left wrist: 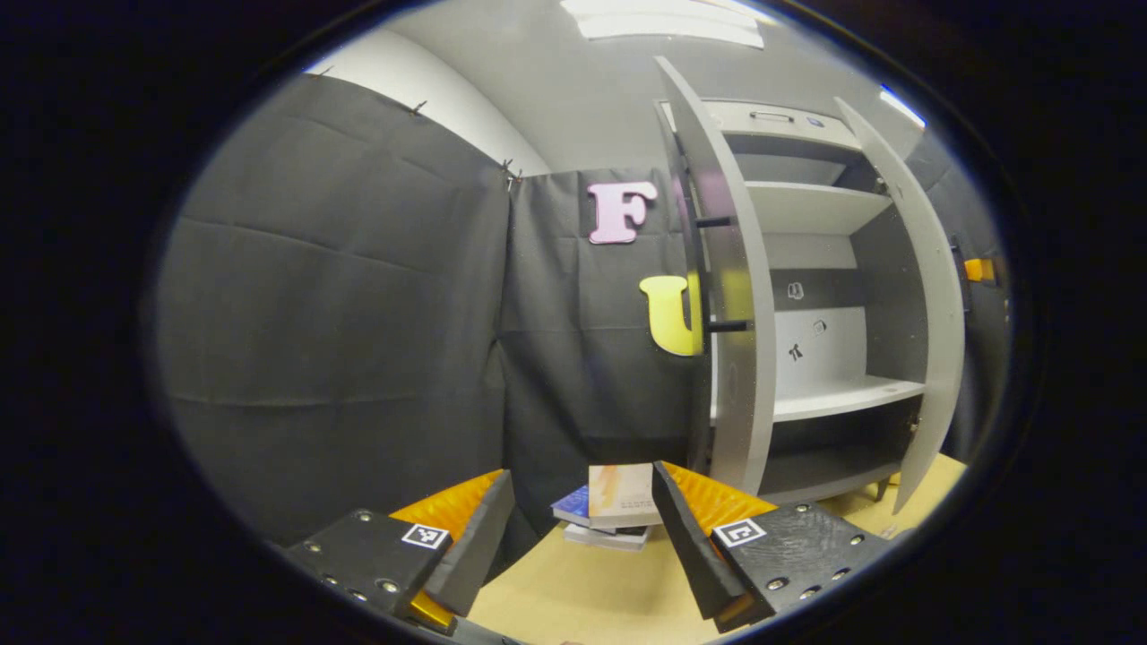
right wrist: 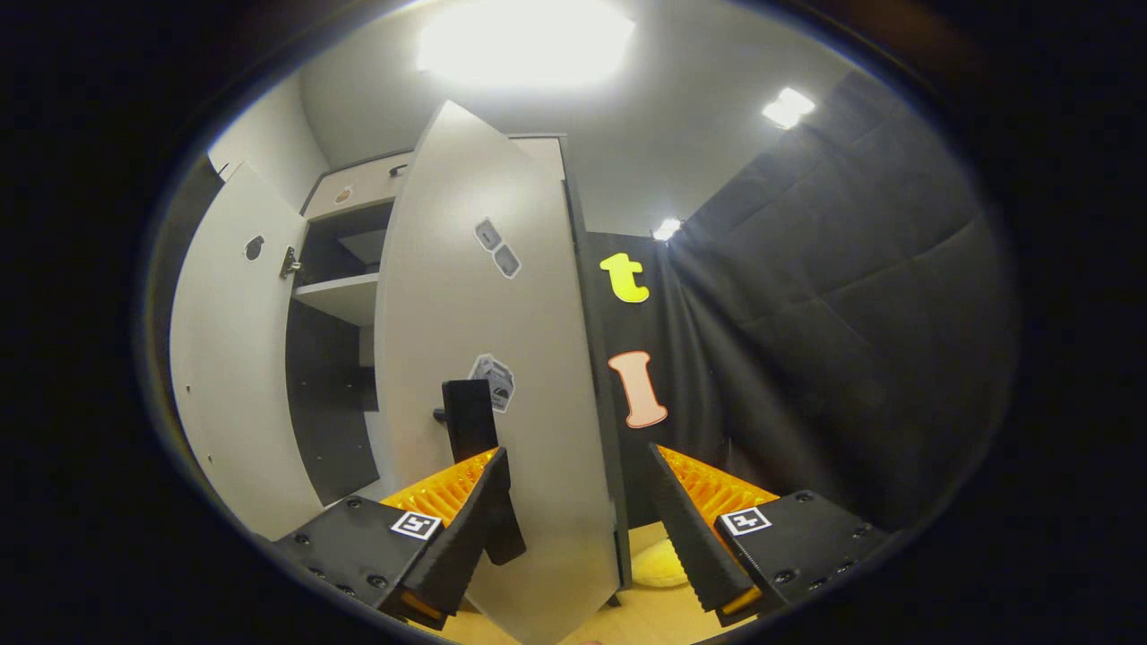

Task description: Grasp the bottle in the cabinet with the left hand and place it on the coaster, then close the right door with the right hand and the left door with the left hand.

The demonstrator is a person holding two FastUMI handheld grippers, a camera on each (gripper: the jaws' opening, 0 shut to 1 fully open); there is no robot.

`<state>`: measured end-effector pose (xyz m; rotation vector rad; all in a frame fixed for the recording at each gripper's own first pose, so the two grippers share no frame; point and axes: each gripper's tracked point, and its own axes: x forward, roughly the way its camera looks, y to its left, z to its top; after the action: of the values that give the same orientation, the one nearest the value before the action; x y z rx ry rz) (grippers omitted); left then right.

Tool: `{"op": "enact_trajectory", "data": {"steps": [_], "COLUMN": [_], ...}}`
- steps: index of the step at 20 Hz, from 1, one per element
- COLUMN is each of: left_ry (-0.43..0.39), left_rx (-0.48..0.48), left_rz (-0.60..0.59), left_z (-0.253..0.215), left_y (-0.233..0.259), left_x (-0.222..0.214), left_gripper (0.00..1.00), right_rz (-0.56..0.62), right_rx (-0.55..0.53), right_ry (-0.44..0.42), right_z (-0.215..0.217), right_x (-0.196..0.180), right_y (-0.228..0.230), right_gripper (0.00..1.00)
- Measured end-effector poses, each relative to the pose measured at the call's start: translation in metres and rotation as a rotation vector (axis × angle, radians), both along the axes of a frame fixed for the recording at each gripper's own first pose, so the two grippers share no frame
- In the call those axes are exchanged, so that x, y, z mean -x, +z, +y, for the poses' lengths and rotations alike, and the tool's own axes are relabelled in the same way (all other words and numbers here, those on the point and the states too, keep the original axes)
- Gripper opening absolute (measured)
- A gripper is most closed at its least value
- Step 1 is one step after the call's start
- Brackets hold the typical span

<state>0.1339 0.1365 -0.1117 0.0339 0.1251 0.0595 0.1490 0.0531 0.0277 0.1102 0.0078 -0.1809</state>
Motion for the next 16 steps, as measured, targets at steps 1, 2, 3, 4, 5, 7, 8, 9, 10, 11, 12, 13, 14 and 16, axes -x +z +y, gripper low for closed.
{"op": "enact_trajectory", "data": {"steps": [1,2,3,4,5,7,8,9,10,11,12,13,14,16], "left_ry": [0.0,-0.001,-0.002,-0.001,-0.001,-0.017,-0.042,-0.067,-0.082,-0.092,-0.098,-0.1,-0.103,-0.096], "left_rx": [0.006,0.013,0.018,0.022,0.025,0.033,0.04,0.047,0.05,0.051,0.052,0.057,0.062,0.065], "left_rz": [0.001,0.002,0.003,0.006,0.011,0.022,0.026,0.025,0.017,0.007,-0.006,-0.022,-0.038,-0.057], "left_z": [0.003,0.006,0.008,0.011,0.012,0.009,0.004,-0.002,-0.007,-0.011,-0.015,-0.016,-0.018,-0.014], "left_y": [-0.001,0.0,-0.001,-0.002,-0.002,-0.003,-0.002,0.003,0.009,0.015,0.023,0.03,0.039,0.054], "left_x": [0.001,0.001,0.001,-0.001,-0.003,-0.007,-0.011,-0.012,-0.016,-0.021,-0.028,-0.034,-0.041,-0.057], "left_gripper": [0.91,0.91,0.91,0.91,0.91,0.98,0.98,0.98,0.98,0.98,0.98,0.98,0.98,0.98], "right_rz": [0.001,0.009,0.013,0.016,0.018,0.025,0.029,0.033,0.039,0.048,0.057,0.066,0.074,0.08], "right_rx": [0.009,0.015,0.018,0.024,0.033,0.051,0.056,0.056,0.052,0.047,0.046,0.049,0.057,0.074], "right_ry": [0.018,0.042,0.06,0.07,0.075,0.08,0.08,0.081,0.08,0.078,0.074,0.069,0.062,0.044], "right_z": [0.008,0.018,0.025,0.03,0.032,0.035,0.034,0.033,0.031,0.028,0.024,0.02,0.017,0.008], "right_x": [-0.004,-0.007,-0.008,-0.007,-0.005,0.0,0.004,0.008,0.012,0.018,0.023,0.027,0.032,0.038], "right_y": [-0.001,-0.002,-0.005,-0.007,-0.01,-0.016,-0.019,-0.022,-0.026,-0.031,-0.036,-0.04,-0.044,-0.048], "right_gripper": [0.97,0.97,0.97,0.97,0.97,0.97,0.97,0.98,0.98,0.98,0.98,0.98,0.98,0.98]}}
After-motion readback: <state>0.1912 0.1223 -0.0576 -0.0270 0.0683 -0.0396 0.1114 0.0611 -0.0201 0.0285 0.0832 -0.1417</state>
